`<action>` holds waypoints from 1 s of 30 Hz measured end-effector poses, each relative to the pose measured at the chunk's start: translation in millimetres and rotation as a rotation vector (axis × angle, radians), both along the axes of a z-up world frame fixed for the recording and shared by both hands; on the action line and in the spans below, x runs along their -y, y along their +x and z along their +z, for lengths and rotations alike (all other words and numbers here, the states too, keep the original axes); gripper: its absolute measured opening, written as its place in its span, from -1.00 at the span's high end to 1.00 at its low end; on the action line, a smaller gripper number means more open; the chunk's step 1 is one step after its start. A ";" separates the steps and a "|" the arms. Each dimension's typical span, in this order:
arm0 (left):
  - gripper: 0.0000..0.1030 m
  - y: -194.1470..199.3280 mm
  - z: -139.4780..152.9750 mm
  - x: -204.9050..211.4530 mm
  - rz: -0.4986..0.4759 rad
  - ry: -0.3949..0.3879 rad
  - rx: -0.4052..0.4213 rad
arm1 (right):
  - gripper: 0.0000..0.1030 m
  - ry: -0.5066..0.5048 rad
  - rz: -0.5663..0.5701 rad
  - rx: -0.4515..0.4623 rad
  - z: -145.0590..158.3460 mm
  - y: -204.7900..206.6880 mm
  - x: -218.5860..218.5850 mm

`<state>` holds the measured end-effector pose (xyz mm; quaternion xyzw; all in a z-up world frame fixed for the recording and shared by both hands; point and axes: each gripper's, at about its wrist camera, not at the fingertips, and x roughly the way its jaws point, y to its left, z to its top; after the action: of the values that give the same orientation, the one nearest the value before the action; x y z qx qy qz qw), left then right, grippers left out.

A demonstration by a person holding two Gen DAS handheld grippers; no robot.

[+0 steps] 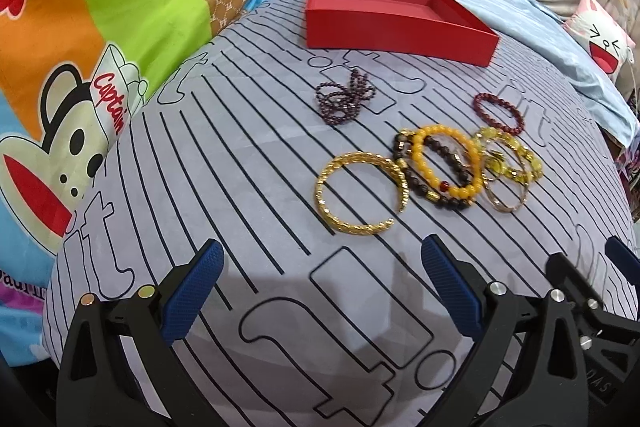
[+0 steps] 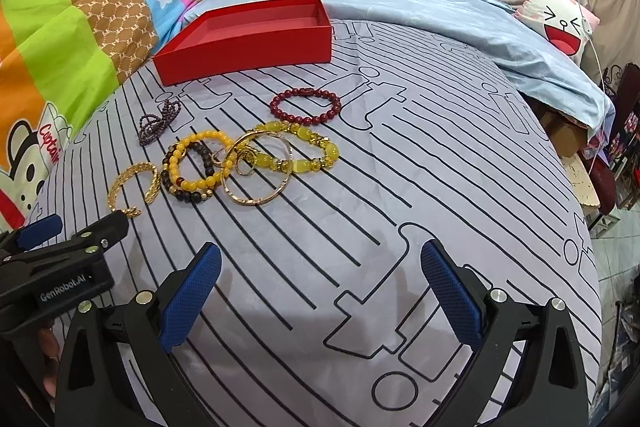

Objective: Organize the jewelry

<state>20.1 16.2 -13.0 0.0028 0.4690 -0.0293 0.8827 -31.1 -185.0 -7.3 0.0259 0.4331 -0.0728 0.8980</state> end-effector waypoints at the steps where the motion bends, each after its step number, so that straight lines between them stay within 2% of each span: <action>1: -0.84 1.8 -0.5 -1.0 0.003 -0.003 -0.004 | -0.87 0.001 -0.003 -0.001 0.0 1.4 0.7; 7: -0.83 14.4 -3.0 3.7 -0.005 -0.018 -0.014 | -0.87 0.009 -0.011 -0.001 0.9 10.0 4.9; 11: -0.81 23.9 -5.5 11.2 -0.023 0.003 -0.002 | -0.87 0.010 -0.007 0.001 1.8 14.4 5.5; 12: -0.78 26.8 -6.9 12.3 -0.024 0.006 -0.005 | -0.87 0.010 -0.005 0.001 1.8 14.9 5.4; 14: -0.53 32.1 -10.5 14.0 -0.039 -0.006 -0.022 | -0.87 0.008 -0.002 0.001 1.5 16.2 4.7; 21: -0.33 38.3 -13.0 19.3 -0.055 0.005 -0.019 | -0.87 0.016 0.000 -0.012 -2.3 22.0 4.6; 25: -0.08 40.4 -11.9 19.8 -0.064 -0.001 -0.012 | -0.87 0.018 0.006 -0.014 -3.1 24.2 3.9; 30: -0.05 41.5 -10.7 19.7 -0.079 -0.015 -0.015 | -0.87 0.019 0.017 -0.014 -3.6 25.0 1.2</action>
<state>61.5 -3.5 -23.7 0.0142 0.4751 -0.0676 0.8772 -6.1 -186.2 -11.0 0.0304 0.4404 -0.0611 0.8952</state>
